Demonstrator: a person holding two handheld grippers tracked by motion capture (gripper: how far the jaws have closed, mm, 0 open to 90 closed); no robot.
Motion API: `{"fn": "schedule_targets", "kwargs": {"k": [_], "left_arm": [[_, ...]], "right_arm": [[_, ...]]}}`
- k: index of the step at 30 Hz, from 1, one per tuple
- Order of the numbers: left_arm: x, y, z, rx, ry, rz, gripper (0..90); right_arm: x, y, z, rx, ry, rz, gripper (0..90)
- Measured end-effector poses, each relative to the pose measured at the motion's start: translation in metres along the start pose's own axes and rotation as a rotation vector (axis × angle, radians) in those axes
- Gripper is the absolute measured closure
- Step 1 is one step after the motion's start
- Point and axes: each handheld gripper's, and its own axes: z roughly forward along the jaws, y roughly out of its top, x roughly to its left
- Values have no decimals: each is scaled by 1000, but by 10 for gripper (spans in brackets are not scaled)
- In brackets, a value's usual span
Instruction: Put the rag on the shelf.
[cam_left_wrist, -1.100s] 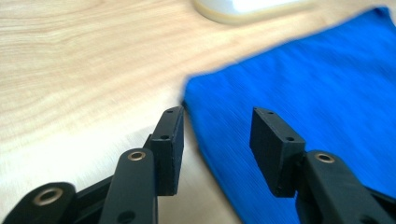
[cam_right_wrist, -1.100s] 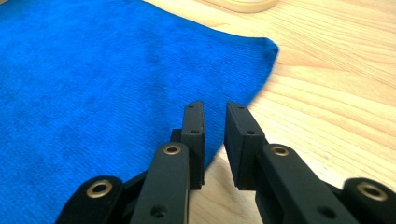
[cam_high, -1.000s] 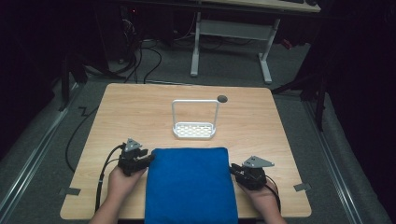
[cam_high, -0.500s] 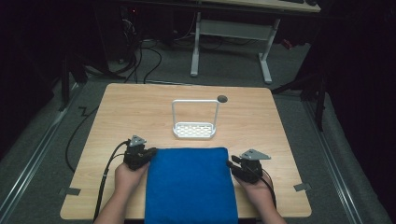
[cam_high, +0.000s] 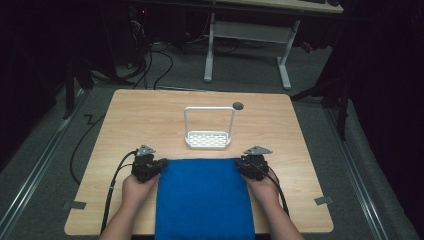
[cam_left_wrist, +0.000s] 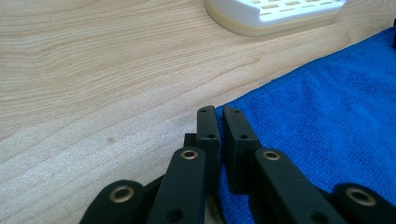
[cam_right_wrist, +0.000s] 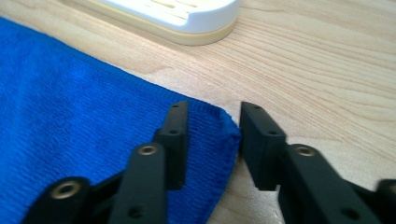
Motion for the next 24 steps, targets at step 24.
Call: {"fn": "schedule_targets", "kwargs": {"k": [24], "left_arm": [[-24, 4, -35, -205, 25, 81, 879]], "right_arm": [[9, -4, -49, -231, 33, -17, 881]]}}
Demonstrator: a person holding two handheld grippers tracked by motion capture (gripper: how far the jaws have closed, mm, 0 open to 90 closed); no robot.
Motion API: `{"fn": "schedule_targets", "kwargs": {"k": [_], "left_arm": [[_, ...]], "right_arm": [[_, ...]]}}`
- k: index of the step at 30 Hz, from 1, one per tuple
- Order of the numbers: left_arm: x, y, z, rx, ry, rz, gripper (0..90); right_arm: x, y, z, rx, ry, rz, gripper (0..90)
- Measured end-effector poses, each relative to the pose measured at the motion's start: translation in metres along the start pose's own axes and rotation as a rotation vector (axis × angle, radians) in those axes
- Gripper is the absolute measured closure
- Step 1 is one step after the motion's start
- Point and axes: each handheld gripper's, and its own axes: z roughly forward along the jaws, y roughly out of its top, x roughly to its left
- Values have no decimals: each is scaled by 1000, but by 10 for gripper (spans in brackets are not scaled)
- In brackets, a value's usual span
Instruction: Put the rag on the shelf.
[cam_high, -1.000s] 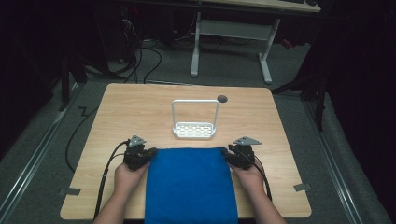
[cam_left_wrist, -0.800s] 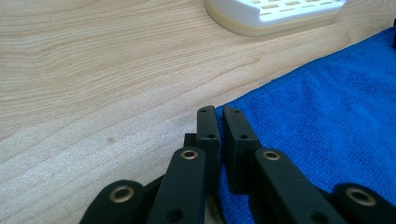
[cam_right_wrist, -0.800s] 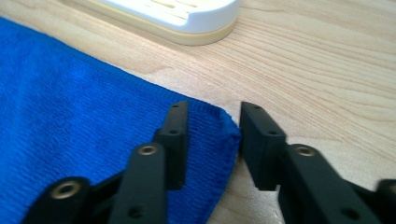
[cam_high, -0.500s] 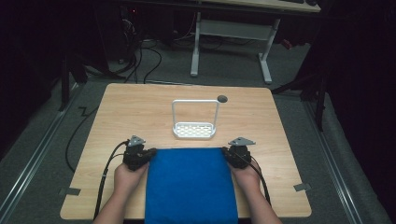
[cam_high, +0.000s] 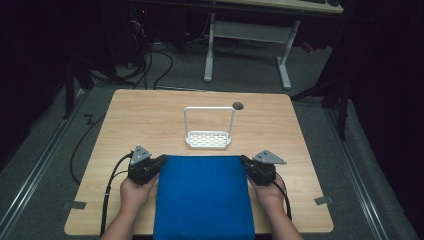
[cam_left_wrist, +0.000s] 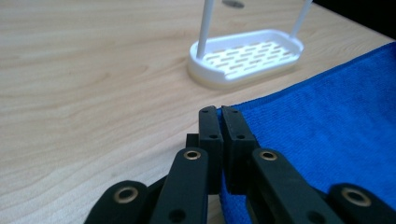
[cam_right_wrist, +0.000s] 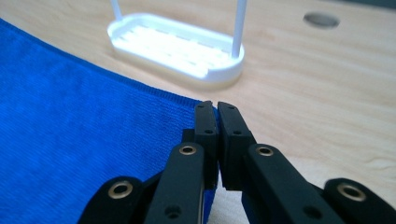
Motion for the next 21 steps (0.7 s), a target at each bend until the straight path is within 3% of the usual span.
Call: {"fn": "schedule_targets", "kwargs": {"k": [8, 21], "left_arm": [[-13, 17, -21, -103, -32, 15, 879], [-25, 49, -41, -200, -42, 49, 880]], "right_arm": [[3, 15, -22, -96, -8, -21, 881], [6, 41, -49, -214, -26, -29, 882]]}}
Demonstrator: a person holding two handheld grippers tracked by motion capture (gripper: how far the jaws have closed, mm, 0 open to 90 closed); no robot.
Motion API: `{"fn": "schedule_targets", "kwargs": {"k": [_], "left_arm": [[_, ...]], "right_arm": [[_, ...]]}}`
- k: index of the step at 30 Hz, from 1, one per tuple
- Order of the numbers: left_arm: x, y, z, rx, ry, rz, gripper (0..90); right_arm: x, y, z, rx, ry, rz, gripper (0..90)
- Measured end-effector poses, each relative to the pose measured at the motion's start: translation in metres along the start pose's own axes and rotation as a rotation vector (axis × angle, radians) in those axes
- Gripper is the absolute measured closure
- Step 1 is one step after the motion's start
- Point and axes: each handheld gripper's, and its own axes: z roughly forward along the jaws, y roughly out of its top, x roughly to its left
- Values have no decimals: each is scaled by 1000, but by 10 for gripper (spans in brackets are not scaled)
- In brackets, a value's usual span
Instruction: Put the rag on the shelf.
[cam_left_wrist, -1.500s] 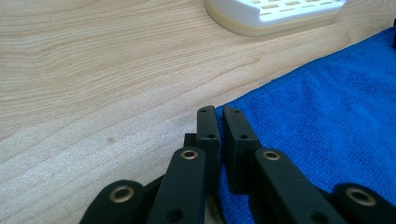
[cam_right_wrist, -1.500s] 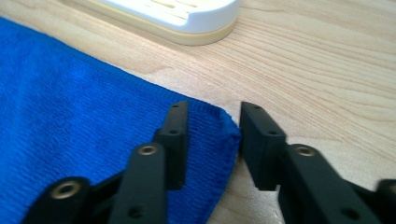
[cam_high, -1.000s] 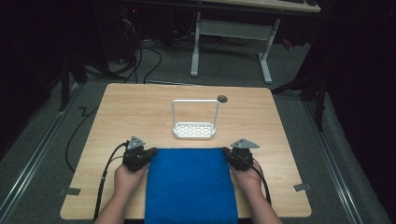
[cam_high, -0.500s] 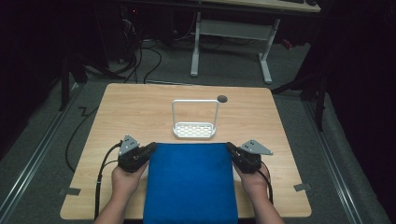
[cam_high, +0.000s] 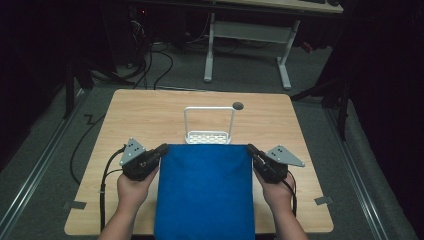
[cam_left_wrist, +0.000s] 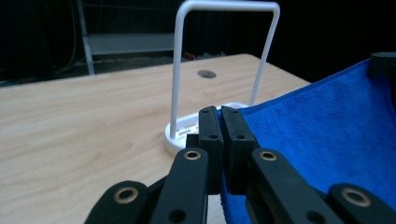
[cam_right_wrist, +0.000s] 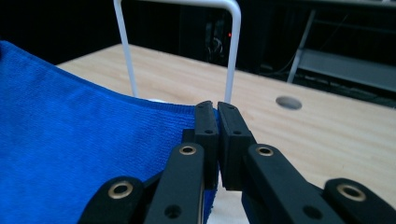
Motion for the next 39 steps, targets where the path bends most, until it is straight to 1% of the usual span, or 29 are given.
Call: {"fn": "schedule_targets", "kwargs": {"k": [1, 2, 3, 4, 7, 8, 10, 11, 12, 13, 14, 15, 16, 18, 19, 21, 27, 29, 31, 32, 34, 35, 36, 37, 38, 39], "left_arm": [[-1, 8, -1, -15, 1, 4, 880], [-1, 8, -1, -15, 1, 4, 880], [0, 15, -4, -27, 5, 11, 880], [0, 15, -4, -27, 5, 11, 880], [1, 32, -9, -70, 12, 16, 880], [1, 32, -9, -70, 12, 16, 881], [0, 38, -11, -85, 17, 25, 881], [-1, 44, -12, -98, 18, 32, 881], [-2, 47, -12, -102, 19, 37, 881], [-2, 47, -12, -102, 19, 37, 881], [-3, 52, -14, -112, 22, 46, 881], [-3, 52, -14, -112, 22, 46, 881], [-3, 58, -15, -124, 23, 49, 881], [-3, 63, -17, -135, 23, 55, 881], [-3, 63, -17, -135, 23, 55, 881], [-3, 70, -20, -150, 27, 60, 881], [-2, 80, -23, -174, 34, 63, 882], [-1, 85, -23, -181, 36, 68, 881], [-1, 92, -23, -186, 40, 80, 882], [0, 96, -22, -189, 42, 85, 882], [1, 103, -20, -191, 51, 102, 882], [2, 107, -19, -192, 55, 110, 882], [5, 115, -15, -195, 61, 120, 882], [5, 115, -15, -195, 61, 120, 882], [9, 121, -11, -194, 65, 123, 882], [9, 121, -11, -194, 65, 123, 882]], "right_arm": [[0, 7, -3, -24, -3, -4, 882], [0, 7, -3, -24, -3, -4, 882], [-1, 13, -6, -48, -10, 3, 881], [-1, 13, -6, -48, -10, 3, 881], [-4, 26, -13, -90, -19, 7, 881], [-6, 30, -14, -99, -22, 7, 882], [-6, 33, -15, -109, -21, 6, 882], [-8, 41, -17, -122, -22, 2, 882], [-8, 45, -18, -129, -23, -1, 881], [-8, 45, -18, -129, -23, -1, 881], [-8, 52, -20, -144, -22, -5, 881], [-8, 55, -21, -152, -23, -8, 882], [-7, 59, -22, -157, -24, -10, 881], [-7, 65, -23, -168, -24, -21, 882], [-7, 65, -23, -168, -24, -21, 882], [-6, 74, -25, -192, -26, -38, 882], [-5, 86, -27, -217, -28, -53, 882], [-5, 94, -26, -222, -27, -55, 882], [-5, 97, -25, -225, -28, -49, 882], [-7, 103, -24, -229, -27, -58, 883], [-8, 110, -24, -239, -29, -58, 885], [-8, 110, -24, -239, -29, -58, 885], [-10, 116, -22, -245, -32, -63, 885], [-10, 116, -22, -245, -32, -63, 885], [-13, 123, -19, -248, -43, -64, 885], [-13, 123, -19, -248, -43, -64, 885]]}}
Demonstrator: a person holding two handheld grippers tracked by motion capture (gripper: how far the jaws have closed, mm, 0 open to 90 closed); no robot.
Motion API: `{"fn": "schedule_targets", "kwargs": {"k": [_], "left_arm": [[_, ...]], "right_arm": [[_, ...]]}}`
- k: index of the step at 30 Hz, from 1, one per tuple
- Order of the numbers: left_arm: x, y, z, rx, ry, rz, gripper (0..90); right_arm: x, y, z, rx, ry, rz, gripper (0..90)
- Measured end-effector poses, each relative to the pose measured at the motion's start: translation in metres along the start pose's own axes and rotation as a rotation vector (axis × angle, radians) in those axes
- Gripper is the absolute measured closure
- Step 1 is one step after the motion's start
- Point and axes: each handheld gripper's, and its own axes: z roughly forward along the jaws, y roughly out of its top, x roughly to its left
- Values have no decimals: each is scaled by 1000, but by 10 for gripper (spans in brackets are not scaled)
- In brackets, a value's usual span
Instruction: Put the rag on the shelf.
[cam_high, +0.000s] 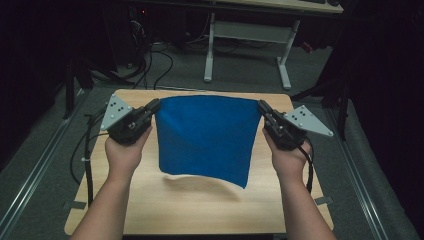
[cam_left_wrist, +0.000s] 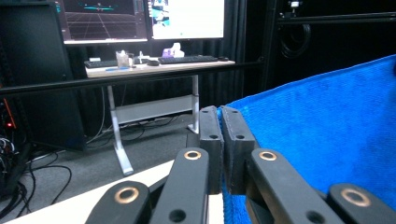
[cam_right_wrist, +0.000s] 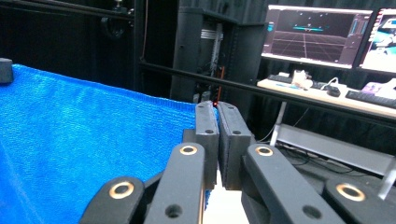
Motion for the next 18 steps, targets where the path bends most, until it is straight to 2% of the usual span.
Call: {"fn": "schedule_targets", "kwargs": {"k": [2, 5, 8, 9, 11, 12, 14, 16, 17, 18], "left_arm": [[5, 4, 6, -6, 1, -2, 883], [10, 8, 15, -3, 26, 12, 884], [20, 15, 29, 2, 38, -6, 884], [20, 15, 29, 2, 38, -6, 884], [23, 18, 37, 16, 61, 25, 883], [26, 20, 45, 37, 78, 58, 884], [28, 22, 49, 44, 82, 65, 883], [33, 25, 57, 52, 88, 74, 884], [36, 29, 65, 60, 95, 85, 883], [36, 29, 65, 60, 95, 85, 883]], "right_arm": [[-7, 7, 9, 0, -13, 12, 885], [-13, 11, 16, 2, -19, 33, 885], [-24, 16, 28, 9, -34, 53, 885], [-24, 16, 28, 9, -34, 53, 885], [-27, 19, 35, 15, -36, 43, 885], [-27, 23, 41, 18, -46, 18, 885], [-28, 25, 45, 20, -49, 14, 885], [-31, 27, 54, 21, -60, 12, 885], [-36, 29, 64, 28, -69, 20, 885], [-36, 29, 64, 28, -69, 20, 885]]}}
